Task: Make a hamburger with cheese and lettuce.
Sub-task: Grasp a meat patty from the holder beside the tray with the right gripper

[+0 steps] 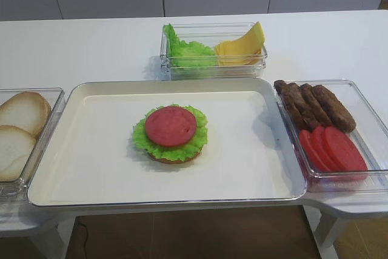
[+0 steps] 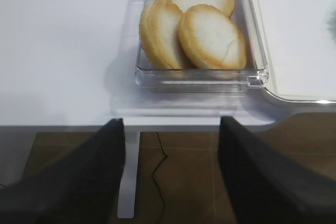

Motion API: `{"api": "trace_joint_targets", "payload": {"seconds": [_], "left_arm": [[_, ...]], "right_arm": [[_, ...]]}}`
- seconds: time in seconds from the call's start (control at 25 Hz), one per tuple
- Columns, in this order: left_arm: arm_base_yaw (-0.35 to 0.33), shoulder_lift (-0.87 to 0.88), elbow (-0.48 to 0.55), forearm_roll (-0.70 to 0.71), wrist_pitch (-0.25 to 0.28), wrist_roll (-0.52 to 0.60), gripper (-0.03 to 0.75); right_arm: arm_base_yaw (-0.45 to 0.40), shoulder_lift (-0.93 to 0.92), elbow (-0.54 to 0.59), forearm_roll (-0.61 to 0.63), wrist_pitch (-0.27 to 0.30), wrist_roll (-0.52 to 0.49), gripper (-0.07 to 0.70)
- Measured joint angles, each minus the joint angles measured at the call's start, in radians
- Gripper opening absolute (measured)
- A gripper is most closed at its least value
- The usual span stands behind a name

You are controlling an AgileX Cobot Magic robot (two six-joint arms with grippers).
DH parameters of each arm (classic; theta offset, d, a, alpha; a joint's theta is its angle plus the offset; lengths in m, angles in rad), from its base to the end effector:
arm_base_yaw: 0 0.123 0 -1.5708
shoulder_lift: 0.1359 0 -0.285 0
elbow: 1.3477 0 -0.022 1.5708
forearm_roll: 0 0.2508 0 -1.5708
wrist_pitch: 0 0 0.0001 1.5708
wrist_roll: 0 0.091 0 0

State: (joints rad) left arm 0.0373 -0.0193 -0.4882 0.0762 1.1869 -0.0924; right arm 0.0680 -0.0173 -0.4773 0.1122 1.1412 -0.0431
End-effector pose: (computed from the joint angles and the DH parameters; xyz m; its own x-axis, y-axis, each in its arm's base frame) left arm -0.0126 0.0060 0.2642 -0.5497 -0.0842 -0.8311 -0.1311 0.9913 -0.0137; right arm -0.0094 0.0087 0.2650 -0.5280 -0.0322 -0.8486 -0.1518 0.9868 0.0570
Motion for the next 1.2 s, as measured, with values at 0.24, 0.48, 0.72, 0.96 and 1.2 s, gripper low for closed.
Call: {"api": "trace_joint_targets", "payload": {"seconds": [0.24, 0.48, 0.72, 0.96, 1.2], "left_arm": [[0.000, 0.000, 0.000, 0.000, 0.000, 0.000, 0.418], [0.000, 0.000, 0.000, 0.000, 0.000, 0.000, 0.418], [0.000, 0.000, 0.000, 0.000, 0.000, 0.000, 0.418], [0.000, 0.000, 0.000, 0.000, 0.000, 0.000, 0.418], [0.000, 0.000, 0.000, 0.000, 0.000, 0.000, 0.418]], "right_arm": [[0.000, 0.000, 0.000, 0.000, 0.000, 0.000, 0.477], [0.000, 0.000, 0.000, 0.000, 0.000, 0.000, 0.477], [0.000, 0.000, 0.000, 0.000, 0.000, 0.000, 0.477], [0.000, 0.000, -0.026, 0.024, -0.055, 0.024, 0.477], [0.000, 0.104, -0.139, 0.038, -0.081, 0.043, 0.477]]}}
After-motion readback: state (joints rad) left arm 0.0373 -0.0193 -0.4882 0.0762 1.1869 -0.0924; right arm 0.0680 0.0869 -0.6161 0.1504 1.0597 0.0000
